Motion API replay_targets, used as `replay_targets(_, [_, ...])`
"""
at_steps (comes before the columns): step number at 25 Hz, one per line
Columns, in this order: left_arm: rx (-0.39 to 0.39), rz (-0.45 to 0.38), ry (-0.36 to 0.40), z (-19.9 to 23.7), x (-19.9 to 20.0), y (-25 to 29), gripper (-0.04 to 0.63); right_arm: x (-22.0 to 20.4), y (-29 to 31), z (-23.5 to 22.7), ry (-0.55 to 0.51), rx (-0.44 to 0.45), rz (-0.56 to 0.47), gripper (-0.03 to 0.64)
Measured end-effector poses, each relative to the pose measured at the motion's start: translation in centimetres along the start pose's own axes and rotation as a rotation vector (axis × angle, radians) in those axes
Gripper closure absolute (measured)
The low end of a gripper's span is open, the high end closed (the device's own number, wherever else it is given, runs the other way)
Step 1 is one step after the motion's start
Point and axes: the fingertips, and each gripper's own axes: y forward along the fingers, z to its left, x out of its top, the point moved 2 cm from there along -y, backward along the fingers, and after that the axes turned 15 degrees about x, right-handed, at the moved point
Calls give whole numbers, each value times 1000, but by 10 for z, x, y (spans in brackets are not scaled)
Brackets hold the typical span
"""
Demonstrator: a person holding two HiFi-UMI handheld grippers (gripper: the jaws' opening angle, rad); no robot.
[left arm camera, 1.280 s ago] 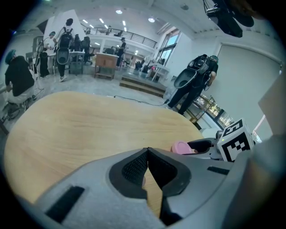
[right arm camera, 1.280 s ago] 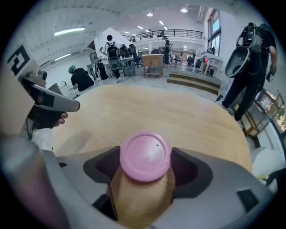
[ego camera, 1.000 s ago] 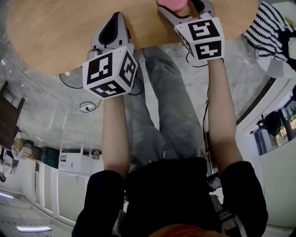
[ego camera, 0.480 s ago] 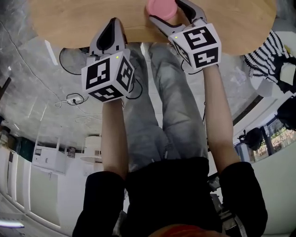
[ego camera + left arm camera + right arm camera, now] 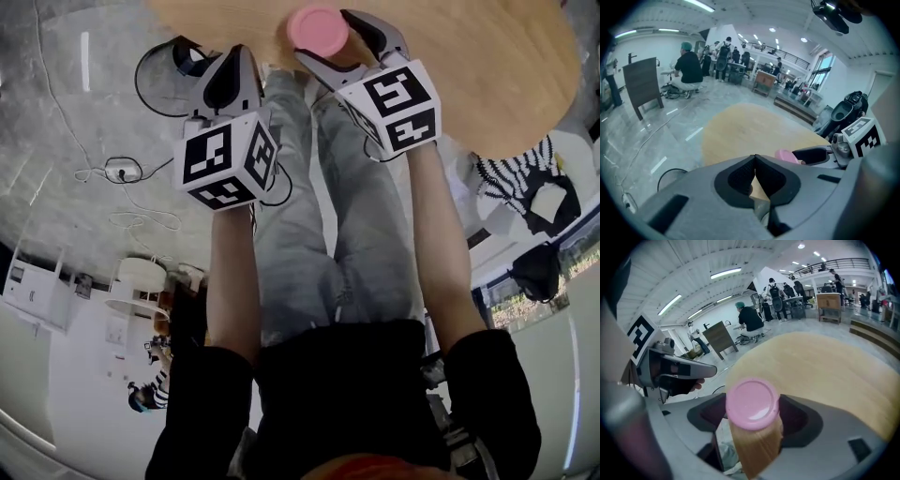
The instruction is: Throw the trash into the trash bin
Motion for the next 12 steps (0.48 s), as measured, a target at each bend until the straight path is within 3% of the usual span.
replay_targets(12, [241, 14, -282, 169, -29, -6, 588, 38, 144, 79, -159, 239, 189, 290])
